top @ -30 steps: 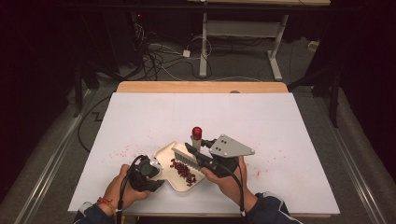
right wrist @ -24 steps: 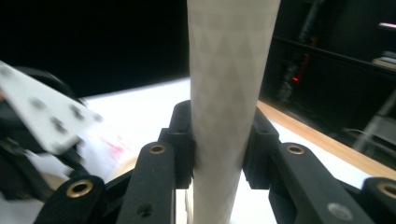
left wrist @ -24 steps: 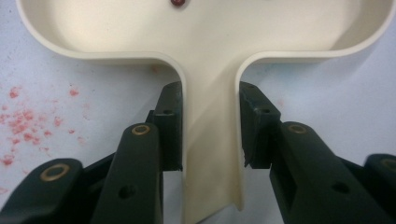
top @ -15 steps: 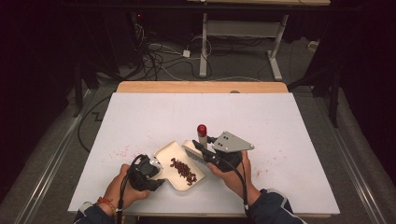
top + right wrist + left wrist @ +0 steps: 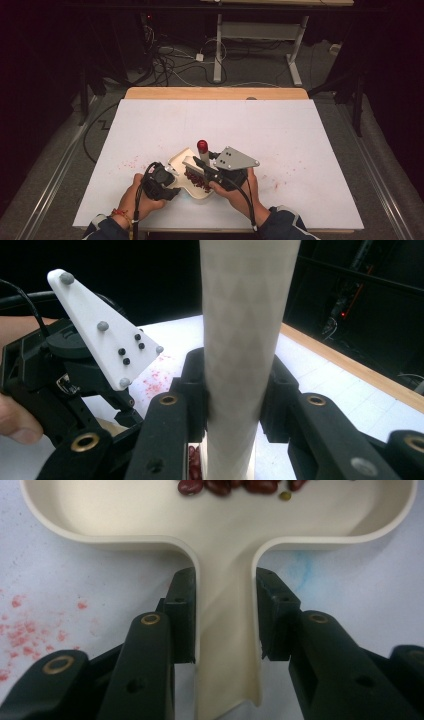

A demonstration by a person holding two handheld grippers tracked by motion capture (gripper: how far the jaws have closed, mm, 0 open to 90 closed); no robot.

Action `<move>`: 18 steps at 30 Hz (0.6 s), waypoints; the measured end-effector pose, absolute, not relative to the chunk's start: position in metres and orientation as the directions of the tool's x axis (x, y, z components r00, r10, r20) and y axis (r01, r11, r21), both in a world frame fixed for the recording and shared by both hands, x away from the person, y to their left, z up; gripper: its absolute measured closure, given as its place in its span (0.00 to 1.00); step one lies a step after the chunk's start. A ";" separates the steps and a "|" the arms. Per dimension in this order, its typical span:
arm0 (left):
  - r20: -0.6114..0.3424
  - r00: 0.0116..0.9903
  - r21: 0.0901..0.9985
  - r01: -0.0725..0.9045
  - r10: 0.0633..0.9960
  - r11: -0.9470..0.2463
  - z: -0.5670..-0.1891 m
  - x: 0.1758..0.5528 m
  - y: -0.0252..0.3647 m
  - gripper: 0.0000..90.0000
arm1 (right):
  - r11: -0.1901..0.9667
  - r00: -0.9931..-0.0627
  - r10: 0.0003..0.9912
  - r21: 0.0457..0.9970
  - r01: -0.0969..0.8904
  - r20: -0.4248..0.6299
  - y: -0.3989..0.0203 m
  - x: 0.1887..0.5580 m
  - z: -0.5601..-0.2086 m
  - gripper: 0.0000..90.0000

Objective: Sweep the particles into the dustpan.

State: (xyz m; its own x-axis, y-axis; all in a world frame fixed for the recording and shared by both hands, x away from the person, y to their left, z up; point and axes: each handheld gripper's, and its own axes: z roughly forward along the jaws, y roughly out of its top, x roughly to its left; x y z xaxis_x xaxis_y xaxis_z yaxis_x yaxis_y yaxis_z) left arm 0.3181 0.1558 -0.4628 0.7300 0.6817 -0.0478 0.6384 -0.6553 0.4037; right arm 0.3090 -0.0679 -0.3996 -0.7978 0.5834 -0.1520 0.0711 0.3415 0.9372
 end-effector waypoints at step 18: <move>-0.047 0.674 0.419 0.683 0.737 -0.598 -0.465 0.324 0.171 0.71 | 0.297 -0.775 0.622 0.950 0.098 -0.114 -0.109 0.316 -0.379 0.77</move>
